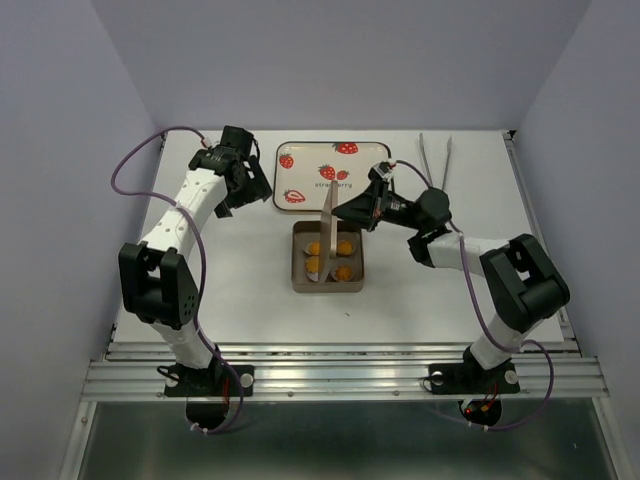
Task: Pack the cookies
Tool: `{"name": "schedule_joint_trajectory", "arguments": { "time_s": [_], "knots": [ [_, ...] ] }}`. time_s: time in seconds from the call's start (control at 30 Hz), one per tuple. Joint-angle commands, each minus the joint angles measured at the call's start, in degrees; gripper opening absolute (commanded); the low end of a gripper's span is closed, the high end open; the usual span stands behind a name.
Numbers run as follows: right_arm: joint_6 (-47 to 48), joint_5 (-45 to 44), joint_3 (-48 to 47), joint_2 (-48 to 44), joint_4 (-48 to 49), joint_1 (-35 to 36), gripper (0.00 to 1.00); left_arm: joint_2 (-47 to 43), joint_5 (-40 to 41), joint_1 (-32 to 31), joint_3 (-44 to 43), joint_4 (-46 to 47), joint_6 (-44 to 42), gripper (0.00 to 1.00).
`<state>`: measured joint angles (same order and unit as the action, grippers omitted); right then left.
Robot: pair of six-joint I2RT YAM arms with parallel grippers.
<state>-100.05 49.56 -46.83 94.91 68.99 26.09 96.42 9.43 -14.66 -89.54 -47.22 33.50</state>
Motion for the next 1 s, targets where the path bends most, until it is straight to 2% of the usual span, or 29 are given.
{"name": "schedule_joint_trajectory", "arguments": {
  "time_s": [0.0, 0.33, 0.57, 0.8, 0.97],
  "knots": [
    [-1.99, 0.18, 0.07, 1.5, 12.04, 0.9, 0.01, -2.82, 0.06, -1.08, 1.65, 1.43, -0.36, 0.99],
    [-4.8, 1.68, 2.1, 7.03, 23.1, 0.9, 0.01, -2.91, 1.2, -1.43, 3.05, 3.27, -0.45, 0.99],
    [-3.4, 3.34, 2.44, 7.57, 22.59, 0.9, 0.03, -3.34, 1.38, -1.52, 4.02, 3.98, -0.54, 0.99],
    [-1.73, 8.62, 5.6, 6.78, 20.74, 0.9, 0.17, -3.87, 1.2, -1.52, 5.25, 5.03, -0.98, 0.99],
    [-1.73, 10.47, 7.89, 5.63, 20.83, 0.37, 0.21, -4.05, 0.94, -1.52, 5.87, 5.91, -1.06, 0.99]
  ]
}}
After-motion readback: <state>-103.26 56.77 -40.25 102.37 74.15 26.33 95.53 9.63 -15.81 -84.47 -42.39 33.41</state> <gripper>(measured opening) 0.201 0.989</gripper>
